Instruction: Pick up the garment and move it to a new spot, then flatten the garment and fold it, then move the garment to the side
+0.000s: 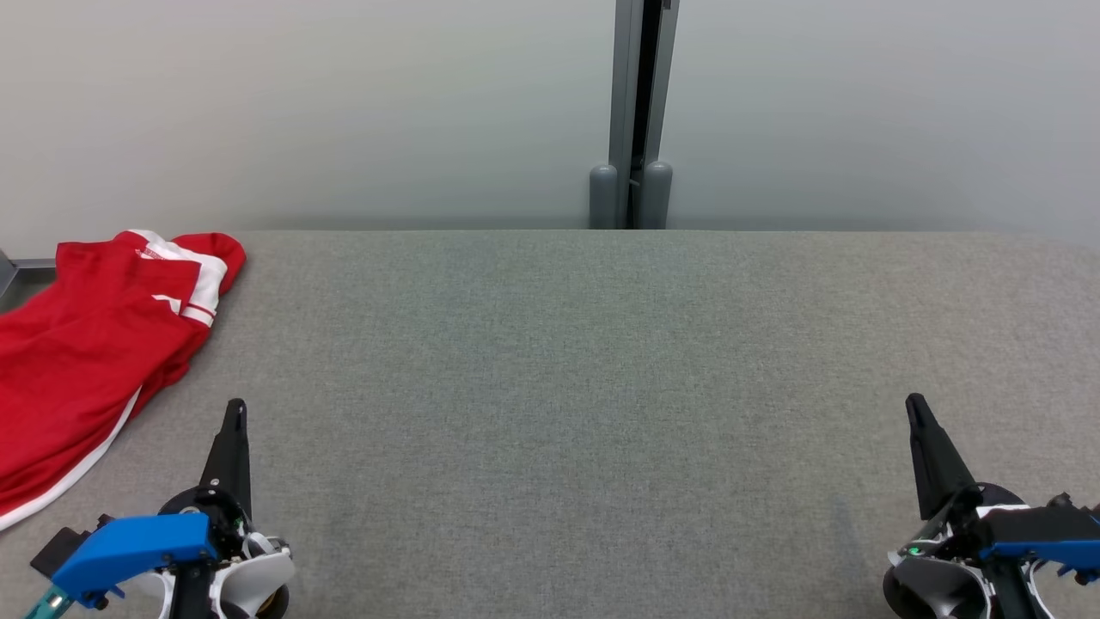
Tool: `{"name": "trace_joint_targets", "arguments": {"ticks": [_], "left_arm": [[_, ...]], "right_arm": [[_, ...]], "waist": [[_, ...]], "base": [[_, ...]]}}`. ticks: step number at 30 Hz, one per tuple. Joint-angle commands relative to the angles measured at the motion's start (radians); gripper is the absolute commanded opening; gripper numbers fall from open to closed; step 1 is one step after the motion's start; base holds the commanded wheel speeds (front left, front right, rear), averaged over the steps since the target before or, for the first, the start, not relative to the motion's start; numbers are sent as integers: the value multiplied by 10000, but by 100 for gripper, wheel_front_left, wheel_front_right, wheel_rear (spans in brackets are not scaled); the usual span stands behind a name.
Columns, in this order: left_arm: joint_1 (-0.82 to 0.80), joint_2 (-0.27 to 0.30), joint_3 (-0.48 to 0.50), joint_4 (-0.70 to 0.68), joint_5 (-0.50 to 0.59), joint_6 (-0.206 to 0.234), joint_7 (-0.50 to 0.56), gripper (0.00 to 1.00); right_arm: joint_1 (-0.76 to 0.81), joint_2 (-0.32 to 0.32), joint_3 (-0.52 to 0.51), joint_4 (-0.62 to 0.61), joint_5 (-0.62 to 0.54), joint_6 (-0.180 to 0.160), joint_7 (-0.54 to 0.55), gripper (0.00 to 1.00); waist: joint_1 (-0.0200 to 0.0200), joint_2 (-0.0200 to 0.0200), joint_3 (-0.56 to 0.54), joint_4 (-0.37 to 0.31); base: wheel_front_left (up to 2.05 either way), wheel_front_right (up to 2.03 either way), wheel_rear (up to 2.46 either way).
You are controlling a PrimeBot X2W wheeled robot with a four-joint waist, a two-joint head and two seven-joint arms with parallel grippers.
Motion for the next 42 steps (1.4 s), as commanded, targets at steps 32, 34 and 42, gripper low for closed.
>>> {"name": "trace_joint_targets", "arguments": {"ticks": [32, 34, 42], "left_arm": [[455, -20, -881, -395, 2699, 107, -1232, 100], [450, -17, -950, -463, 3107, 176, -1313, 100], [513, -11, -1334, -641, 4905, 392, -1616, 100]], "right_arm": [[469, 43, 298, -270, -2859, -8, -1233, 100], [473, 41, 350, -368, -3350, -8, -1313, 100], [586, 32, 678, -638, -5411, -6, -1616, 100]], "waist": [[0, 0, 54, 12], [0, 0, 62, 14], [0, 0, 85, 22]], "base": [[0, 0, 0], [0, 0, 0], [0, 0, 0]]}}
